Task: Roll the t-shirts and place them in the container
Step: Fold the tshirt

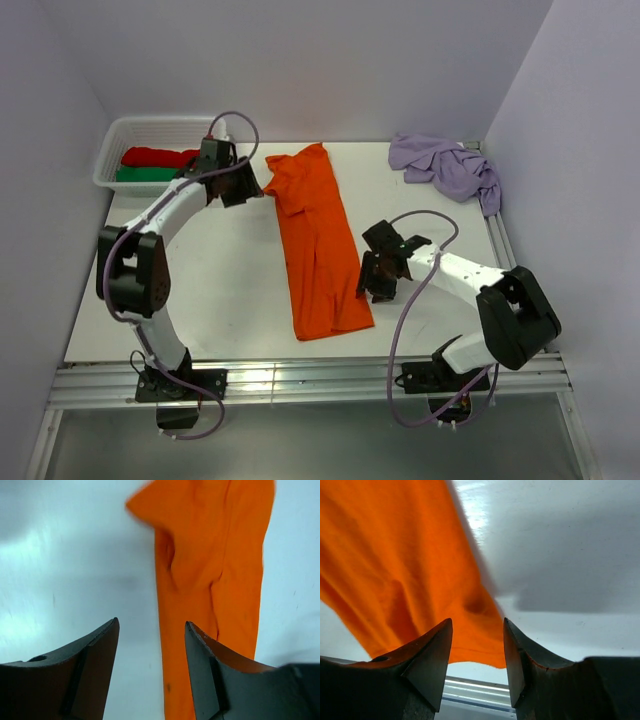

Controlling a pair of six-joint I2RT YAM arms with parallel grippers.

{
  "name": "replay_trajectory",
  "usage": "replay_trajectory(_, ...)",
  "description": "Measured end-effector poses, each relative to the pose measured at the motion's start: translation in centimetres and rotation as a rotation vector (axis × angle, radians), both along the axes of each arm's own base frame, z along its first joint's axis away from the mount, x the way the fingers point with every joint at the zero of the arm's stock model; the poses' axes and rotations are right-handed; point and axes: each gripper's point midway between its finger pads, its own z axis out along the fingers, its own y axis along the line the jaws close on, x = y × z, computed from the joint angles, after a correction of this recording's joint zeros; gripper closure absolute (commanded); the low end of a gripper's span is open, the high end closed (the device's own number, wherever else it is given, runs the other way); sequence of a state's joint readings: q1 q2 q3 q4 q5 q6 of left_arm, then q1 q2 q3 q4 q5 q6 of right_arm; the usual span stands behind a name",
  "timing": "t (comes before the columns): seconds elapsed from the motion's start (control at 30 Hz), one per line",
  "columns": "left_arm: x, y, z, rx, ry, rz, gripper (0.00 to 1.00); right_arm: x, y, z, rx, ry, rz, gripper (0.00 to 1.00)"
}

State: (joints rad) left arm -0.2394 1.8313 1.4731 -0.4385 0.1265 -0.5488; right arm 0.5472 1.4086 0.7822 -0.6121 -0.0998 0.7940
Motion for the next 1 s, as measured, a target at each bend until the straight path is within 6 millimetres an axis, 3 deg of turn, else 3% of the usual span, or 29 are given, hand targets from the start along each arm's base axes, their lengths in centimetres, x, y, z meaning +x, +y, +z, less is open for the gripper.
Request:
replay_trajectory(0.2,-8.4,-2.8,-3.4,-0.035,0.139,-0.035,0.41,-0.8,-0.2,-1.7,-0.008,0.040,0.008,0.53)
replay_trajectory(0.33,-13.6,-4.6,-3.6,-0.067,0.181,-0.078,0.41,-1.5,-0.3,-2.3,-0.011,0.058,0.014,0.61)
replay_trajectory(0.47,-16.8,-5.8,-1.7,-0.113,0.151,-0.104,0.41,-2.9,0.4,-2.5,-0.002,0.073,0.045,0.92)
replay_trajectory(0.53,-18.2,-6.6,-1.2,-0.133,0.141,-0.120,0.41,-3.9,1.0,-2.6,0.009,0.084,0.069,1.00)
replay_trajectory(0.7,-23.4,-8.2,-3.1,-0.151,0.212,-0.146,0.41,-7.2,2.9,-2.6,0.025,0.105,0.155,1.00)
replay_trajectory(0.77,-25.5,-8.5,-4.5,-0.142,0.257,-0.145,0.41,-8.7,3.4,-2.6,0.032,0.121,0.187,0.87)
replay_trajectory(0.83,-27.6,-8.7,-5.9,-0.132,0.297,-0.135,0.41,-10.0,3.4,-2.6,0.043,0.133,0.200,0.68)
replay_trajectory(1.0,-30.9,-8.1,-7.6,-0.132,0.361,-0.095,0.41,-11.1,2.0,-2.0,0.040,0.127,0.182,0.69)
